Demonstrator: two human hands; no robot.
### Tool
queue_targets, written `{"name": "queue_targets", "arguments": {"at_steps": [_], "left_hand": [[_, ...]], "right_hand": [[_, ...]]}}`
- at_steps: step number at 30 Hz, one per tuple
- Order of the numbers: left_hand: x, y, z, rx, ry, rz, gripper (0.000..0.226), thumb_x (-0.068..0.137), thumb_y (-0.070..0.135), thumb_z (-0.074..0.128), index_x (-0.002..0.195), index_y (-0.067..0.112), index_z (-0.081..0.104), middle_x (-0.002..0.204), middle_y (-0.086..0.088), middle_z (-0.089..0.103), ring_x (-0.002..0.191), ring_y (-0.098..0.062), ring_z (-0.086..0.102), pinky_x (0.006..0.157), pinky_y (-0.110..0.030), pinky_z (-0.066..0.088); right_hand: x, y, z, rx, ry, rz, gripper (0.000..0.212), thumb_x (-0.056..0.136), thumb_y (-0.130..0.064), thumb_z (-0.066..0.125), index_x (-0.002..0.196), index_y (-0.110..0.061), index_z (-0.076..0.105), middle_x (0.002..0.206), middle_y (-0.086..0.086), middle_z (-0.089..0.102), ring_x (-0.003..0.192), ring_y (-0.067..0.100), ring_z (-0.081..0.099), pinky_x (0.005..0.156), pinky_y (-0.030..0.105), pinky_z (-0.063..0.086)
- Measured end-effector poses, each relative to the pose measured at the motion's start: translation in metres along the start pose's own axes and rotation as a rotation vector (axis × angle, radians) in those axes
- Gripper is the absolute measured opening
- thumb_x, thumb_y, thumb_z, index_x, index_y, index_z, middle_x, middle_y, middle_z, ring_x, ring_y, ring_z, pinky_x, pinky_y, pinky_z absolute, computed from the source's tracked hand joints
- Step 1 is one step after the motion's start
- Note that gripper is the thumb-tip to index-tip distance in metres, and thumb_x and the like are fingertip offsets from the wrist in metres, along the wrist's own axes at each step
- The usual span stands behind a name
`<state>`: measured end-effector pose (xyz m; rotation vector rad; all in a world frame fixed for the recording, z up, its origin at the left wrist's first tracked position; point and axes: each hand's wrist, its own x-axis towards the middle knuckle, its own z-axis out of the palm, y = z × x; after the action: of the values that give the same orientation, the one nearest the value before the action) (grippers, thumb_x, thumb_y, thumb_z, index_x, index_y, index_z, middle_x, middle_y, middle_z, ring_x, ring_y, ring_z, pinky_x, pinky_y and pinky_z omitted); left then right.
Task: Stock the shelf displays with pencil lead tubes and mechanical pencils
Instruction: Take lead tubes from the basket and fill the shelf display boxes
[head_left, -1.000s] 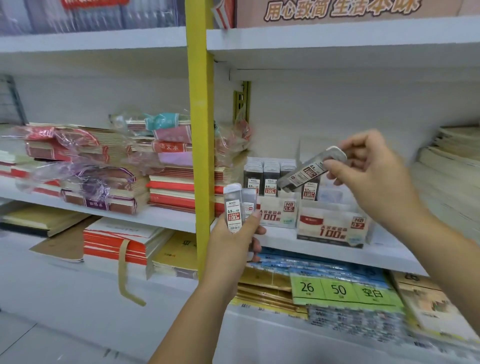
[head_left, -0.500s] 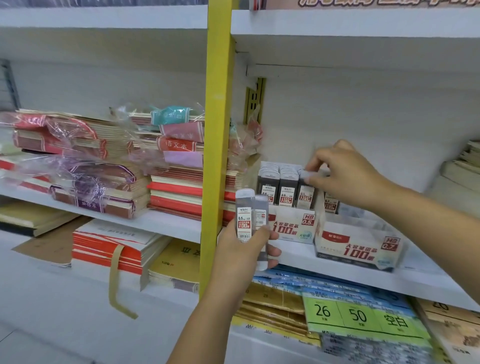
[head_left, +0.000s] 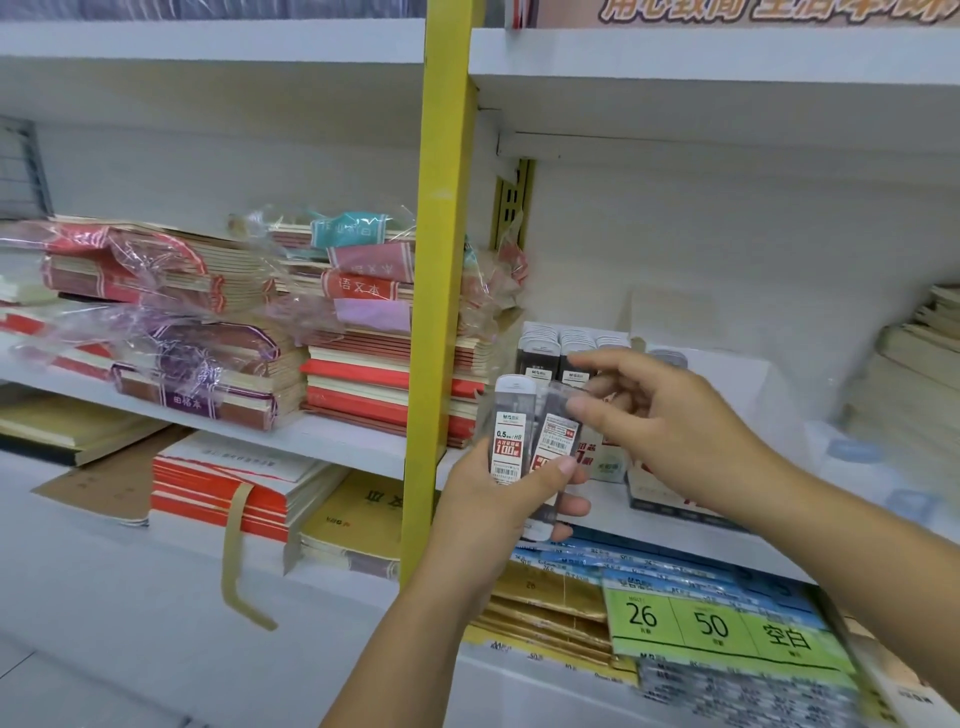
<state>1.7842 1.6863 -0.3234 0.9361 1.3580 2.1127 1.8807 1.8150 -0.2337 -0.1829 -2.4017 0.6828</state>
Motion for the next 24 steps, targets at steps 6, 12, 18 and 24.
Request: {"name": "queue_targets", "arguments": {"at_steps": [6,12,18,24], "left_hand": [[-0.005,-0.002,-0.004,-0.039,-0.098,-0.037,0.03,0.087,0.019,0.078,0.114,0.026,0.069,0.108,-0.006,0.077,0.09,-0.023,0.077,0.064,-0.026,0.059],[-0.005,0.004,-0.015,-0.074,0.097,-0.026,0.025,0.087,0.019,0.075,0.111,0.018,0.068,0.078,0.0,0.074,0.063,-0.01,0.066,0.051,-0.021,0.05],[-0.004,0.008,-0.015,-0.025,0.125,0.053,0.012,0.087,0.019,0.076,0.094,0.016,0.066,0.066,-0.002,0.061,0.049,-0.01,0.048,0.044,-0.021,0.042],[-0.002,0.008,-0.014,0.07,0.14,0.078,0.02,0.085,0.028,0.077,0.099,0.018,0.067,0.061,0.0,0.06,0.049,-0.01,0.05,0.046,-0.02,0.044]], "right_hand": [[-0.006,-0.002,-0.004,0.316,0.121,0.116,0.018,0.09,-0.017,0.066,0.103,-0.029,0.066,0.08,-0.004,0.072,0.061,0.007,0.066,0.056,0.016,0.049],[-0.025,-0.002,-0.019,0.291,0.022,0.144,0.03,0.09,-0.004,0.057,0.092,-0.033,0.067,0.081,-0.005,0.073,0.057,0.009,0.064,0.046,0.019,0.046],[-0.032,-0.012,-0.021,0.106,-0.106,0.034,0.009,0.078,-0.028,0.074,0.08,-0.037,0.071,0.081,-0.015,0.071,0.069,0.004,0.064,0.059,0.014,0.05],[-0.026,-0.015,-0.006,0.08,-0.21,0.031,0.06,0.085,-0.01,0.071,0.113,-0.06,0.049,0.094,-0.019,0.064,0.073,0.006,0.065,0.068,0.027,0.059]]}}
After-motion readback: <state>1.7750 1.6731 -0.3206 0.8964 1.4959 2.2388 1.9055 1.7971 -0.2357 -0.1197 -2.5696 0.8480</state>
